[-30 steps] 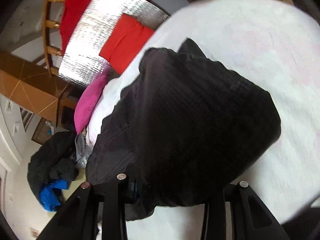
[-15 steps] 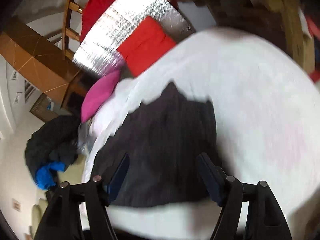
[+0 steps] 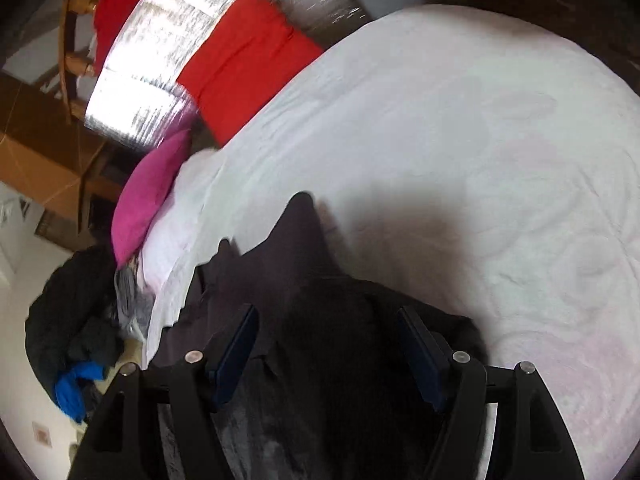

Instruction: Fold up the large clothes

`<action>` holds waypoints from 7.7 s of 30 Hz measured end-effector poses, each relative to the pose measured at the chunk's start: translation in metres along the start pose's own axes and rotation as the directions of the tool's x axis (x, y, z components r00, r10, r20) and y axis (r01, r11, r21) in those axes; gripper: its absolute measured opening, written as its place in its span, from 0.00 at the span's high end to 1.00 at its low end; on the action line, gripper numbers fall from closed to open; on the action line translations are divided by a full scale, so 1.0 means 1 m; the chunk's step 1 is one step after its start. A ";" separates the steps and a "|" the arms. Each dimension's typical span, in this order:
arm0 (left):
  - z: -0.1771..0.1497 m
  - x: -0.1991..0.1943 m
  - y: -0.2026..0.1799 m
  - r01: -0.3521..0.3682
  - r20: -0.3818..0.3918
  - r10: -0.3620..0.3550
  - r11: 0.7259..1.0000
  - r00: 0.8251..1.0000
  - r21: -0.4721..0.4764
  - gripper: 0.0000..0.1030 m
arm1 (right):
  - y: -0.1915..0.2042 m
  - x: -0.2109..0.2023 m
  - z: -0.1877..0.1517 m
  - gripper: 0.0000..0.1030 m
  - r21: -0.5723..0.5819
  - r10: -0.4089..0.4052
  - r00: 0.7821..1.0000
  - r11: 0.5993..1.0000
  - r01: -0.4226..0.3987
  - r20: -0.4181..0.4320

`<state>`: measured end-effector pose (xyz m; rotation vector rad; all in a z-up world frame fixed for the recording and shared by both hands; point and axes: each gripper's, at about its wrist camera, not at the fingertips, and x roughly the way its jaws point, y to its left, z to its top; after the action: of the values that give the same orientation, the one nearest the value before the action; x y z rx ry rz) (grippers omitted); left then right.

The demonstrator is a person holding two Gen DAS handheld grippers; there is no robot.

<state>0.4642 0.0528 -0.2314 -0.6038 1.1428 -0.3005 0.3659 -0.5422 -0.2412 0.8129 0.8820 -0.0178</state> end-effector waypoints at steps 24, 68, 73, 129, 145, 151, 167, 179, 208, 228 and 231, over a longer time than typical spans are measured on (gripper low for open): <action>0.012 0.019 -0.022 -0.094 0.043 0.090 0.992 0.995 0.080 0.57 | 0.038 0.028 0.013 0.74 -0.102 -0.175 0.980 0.978 0.184 0.092; -0.032 0.036 -0.046 0.268 -0.245 -0.217 0.942 0.945 0.201 0.56 | 0.023 0.046 -0.059 0.41 -0.010 0.205 0.950 0.977 -0.214 -0.234; -0.025 0.022 -0.065 0.289 -0.172 -0.256 0.935 0.951 0.206 0.70 | 0.045 0.017 -0.050 0.53 -0.067 0.238 0.959 0.966 -0.251 -0.154; -0.095 0.000 -0.083 -0.580 0.342 0.471 0.707 0.813 0.405 0.21 | 0.066 -0.017 -0.086 0.31 -0.170 -0.243 0.966 0.952 0.256 0.092; -0.056 0.015 -0.073 -0.505 0.284 0.428 0.801 0.858 0.321 0.12 | 0.054 0.038 -0.022 0.31 -0.077 -0.191 0.979 0.977 0.196 0.076; -0.099 -0.052 -0.101 -0.554 0.482 0.376 0.775 0.791 0.304 0.12 | 0.077 -0.038 -0.068 0.30 -0.141 -0.148 0.961 0.973 0.184 0.232; -0.241 -0.245 -0.194 -0.643 0.784 0.195 0.700 0.589 0.309 0.00 | 0.170 -0.242 -0.243 0.25 -0.324 -0.127 0.872 0.895 0.306 0.473; -0.300 -0.325 -0.204 -0.609 0.812 0.107 0.718 0.574 0.336 0.00 | 0.233 -0.300 -0.319 0.25 -0.390 -0.113 0.847 0.851 0.353 0.520; -0.332 -0.376 -0.199 -0.583 0.833 0.084 0.753 0.546 0.307 0.00 | 0.272 -0.318 -0.349 0.25 -0.400 -0.140 0.809 0.813 0.424 0.572; -0.337 -0.382 -0.204 -0.580 0.838 0.063 0.750 0.543 0.319 0.00 | 0.270 -0.328 -0.347 0.25 -0.401 -0.144 0.793 0.800 0.446 0.592; -0.336 -0.379 -0.205 -0.584 0.836 0.066 0.746 0.544 0.321 0.00 | 0.269 -0.325 -0.346 0.25 -0.403 -0.147 0.796 0.800 0.444 0.587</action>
<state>0.0218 -0.0151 0.0824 0.0926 0.2190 0.0069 0.0071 -0.2296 0.0261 0.1088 0.4350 -0.2722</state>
